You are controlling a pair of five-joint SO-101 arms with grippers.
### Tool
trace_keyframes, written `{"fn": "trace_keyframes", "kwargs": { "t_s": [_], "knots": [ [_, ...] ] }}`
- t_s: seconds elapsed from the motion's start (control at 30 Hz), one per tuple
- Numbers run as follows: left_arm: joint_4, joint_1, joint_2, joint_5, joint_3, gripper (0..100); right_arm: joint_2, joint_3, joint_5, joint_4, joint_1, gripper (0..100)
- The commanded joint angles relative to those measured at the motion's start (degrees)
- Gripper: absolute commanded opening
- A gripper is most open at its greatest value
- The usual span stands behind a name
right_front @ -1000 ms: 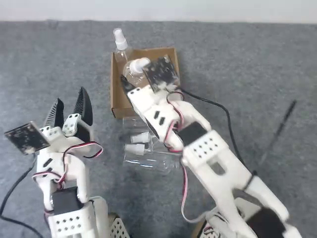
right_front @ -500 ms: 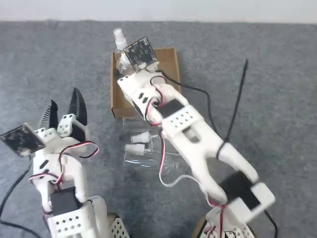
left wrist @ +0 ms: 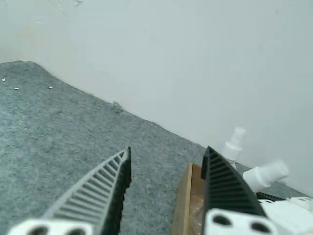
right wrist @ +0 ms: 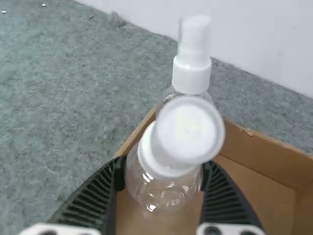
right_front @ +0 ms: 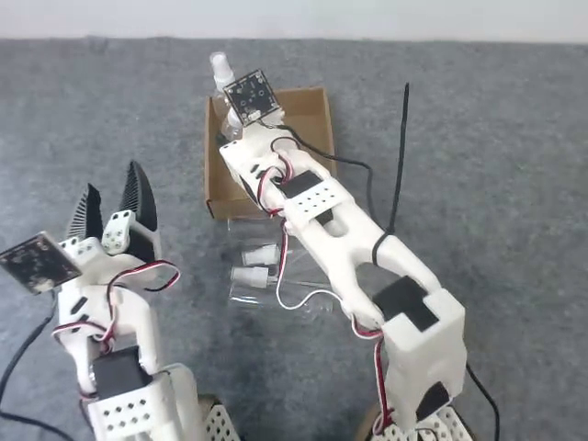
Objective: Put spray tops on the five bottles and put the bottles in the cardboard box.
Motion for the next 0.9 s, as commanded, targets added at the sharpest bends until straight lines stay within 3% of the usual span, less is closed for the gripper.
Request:
{"fn": "trace_keyframes", "kwargs": {
  "t_s": [0.0,0.87],
  "knots": [
    [-1.58,-0.35,-1.05,0.79,-0.75,22,-0.48,-5.54,0.62,-1.45,1.10,10.2],
    [-1.58,0.00,-1.05,0.70,-0.75,22,10.42,-14.95,0.35,-1.54,-0.13,10.6]
  ]
}}
